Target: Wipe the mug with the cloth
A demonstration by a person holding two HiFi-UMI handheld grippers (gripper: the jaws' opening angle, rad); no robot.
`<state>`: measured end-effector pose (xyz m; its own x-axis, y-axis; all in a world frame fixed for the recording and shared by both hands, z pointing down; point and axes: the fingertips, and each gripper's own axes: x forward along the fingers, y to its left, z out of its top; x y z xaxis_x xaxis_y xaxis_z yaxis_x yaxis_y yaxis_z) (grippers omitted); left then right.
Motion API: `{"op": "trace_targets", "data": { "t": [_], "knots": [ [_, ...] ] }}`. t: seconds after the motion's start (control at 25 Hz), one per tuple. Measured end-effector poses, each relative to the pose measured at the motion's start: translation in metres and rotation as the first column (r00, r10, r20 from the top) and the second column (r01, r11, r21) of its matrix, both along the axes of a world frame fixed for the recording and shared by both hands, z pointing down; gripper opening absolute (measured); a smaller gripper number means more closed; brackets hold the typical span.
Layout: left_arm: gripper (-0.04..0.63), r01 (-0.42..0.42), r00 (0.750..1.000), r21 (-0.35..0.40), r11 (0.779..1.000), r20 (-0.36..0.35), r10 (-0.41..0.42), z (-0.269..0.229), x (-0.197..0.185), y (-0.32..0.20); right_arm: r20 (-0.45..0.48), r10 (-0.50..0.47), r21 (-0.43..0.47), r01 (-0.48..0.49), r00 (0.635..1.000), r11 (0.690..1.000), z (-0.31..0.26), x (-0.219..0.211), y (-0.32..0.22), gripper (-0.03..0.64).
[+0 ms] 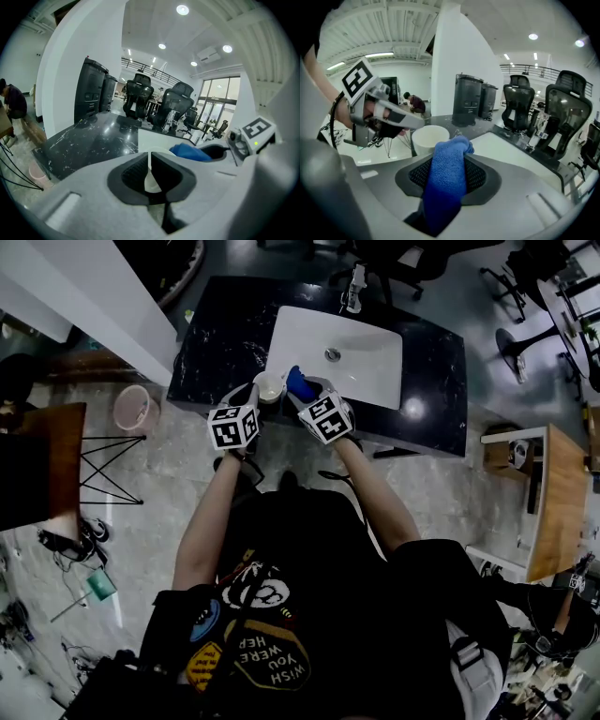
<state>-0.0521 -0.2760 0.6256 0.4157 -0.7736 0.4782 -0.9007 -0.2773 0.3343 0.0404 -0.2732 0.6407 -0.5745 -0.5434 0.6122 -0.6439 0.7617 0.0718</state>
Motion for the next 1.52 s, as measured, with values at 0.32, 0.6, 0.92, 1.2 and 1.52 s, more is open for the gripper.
{"op": "trace_targets", "data": {
  "t": [0.32,0.6,0.92,1.2,1.52],
  "knots": [
    [0.023,0.009,1.000,0.012,1.000,-0.007,-0.009,-0.003,0.001,0.000,-0.068,-0.161,-0.023,0.160,0.985,0.987,0.016,-0.008,0.058,0.147],
    [0.023,0.033,0.999,0.020,0.999,-0.004,-0.033,-0.001,-0.003,0.008,-0.162,0.020,-0.076,-0.033,0.987,0.997,0.054,0.015,0.019,0.162],
    [0.023,0.071,0.997,0.045,0.996,-0.044,-0.069,-0.011,-0.012,0.039,0.247,0.125,-0.092,-0.105,0.961,0.990,-0.006,0.030,0.049,0.350],
    [0.019,0.044,0.999,0.125,0.991,-0.024,-0.041,-0.033,0.004,0.087,0.377,0.246,0.033,-0.278,0.893,0.960,-0.050,0.064,0.076,0.002],
    [0.006,-0.116,0.993,0.192,0.975,0.023,0.114,-0.062,0.018,0.133,0.385,0.245,0.060,-0.288,0.890,0.956,-0.070,0.030,0.131,0.002]
  ]
}}
